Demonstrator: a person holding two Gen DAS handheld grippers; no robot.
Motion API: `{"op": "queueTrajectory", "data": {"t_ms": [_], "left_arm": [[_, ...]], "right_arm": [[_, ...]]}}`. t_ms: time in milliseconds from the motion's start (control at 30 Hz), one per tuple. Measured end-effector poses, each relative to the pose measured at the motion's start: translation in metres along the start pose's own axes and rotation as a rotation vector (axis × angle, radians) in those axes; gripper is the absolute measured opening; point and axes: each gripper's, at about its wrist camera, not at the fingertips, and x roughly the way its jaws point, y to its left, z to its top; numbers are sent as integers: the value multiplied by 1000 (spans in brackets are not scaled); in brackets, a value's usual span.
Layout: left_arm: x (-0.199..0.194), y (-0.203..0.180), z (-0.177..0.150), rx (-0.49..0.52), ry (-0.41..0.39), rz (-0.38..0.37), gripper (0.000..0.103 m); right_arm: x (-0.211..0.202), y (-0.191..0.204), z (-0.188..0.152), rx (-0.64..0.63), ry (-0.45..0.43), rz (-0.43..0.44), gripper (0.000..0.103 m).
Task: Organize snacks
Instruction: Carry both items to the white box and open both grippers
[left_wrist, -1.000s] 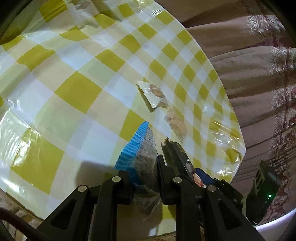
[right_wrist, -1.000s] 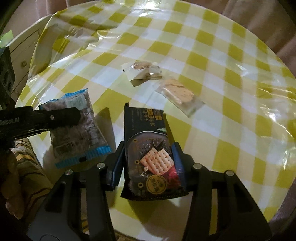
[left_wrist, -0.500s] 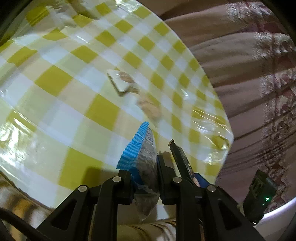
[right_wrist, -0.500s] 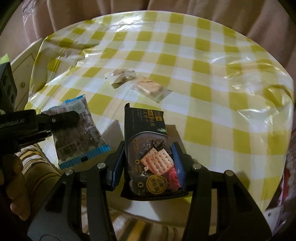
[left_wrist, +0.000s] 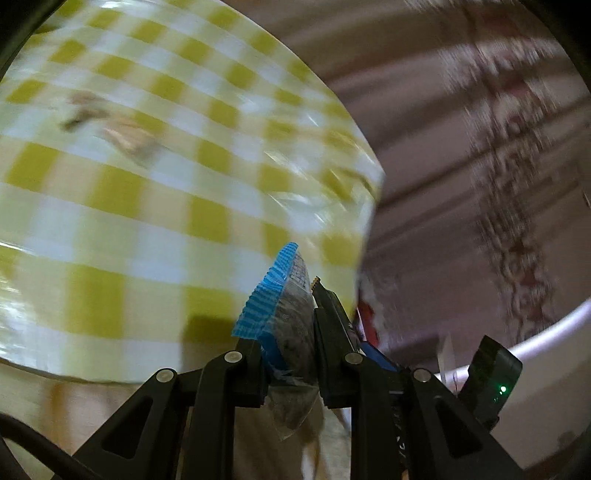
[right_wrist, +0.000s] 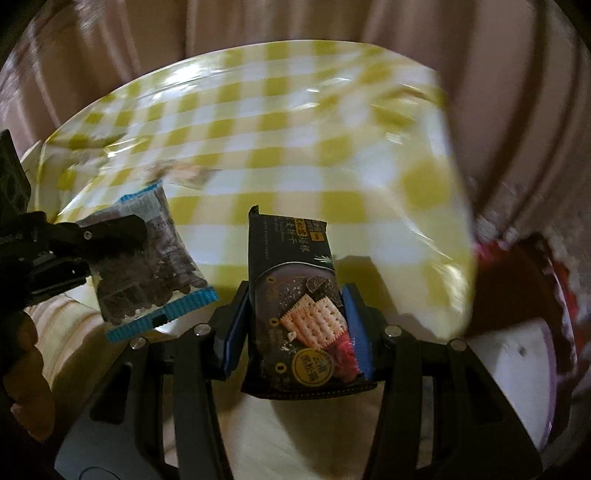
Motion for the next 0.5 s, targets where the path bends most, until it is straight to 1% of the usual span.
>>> {"op": "queueTrajectory", "data": {"t_ms": [167,267,367,500], "left_arm": [[47,-48,-29,91,125,-33,21],[73,-74,-49,141,196,-49,21],[98,-95,-68,189,268,-38,21],[126,-113,-90,248,359,4,21]], "right_arm": [[-25,-64,-29,95,7,-97,52],[-33,-100,-49,146,32,-161,52],[-35,-130,-68,201,65,-206,52],[-36,-155,-87,247,98,-237,52]]}}
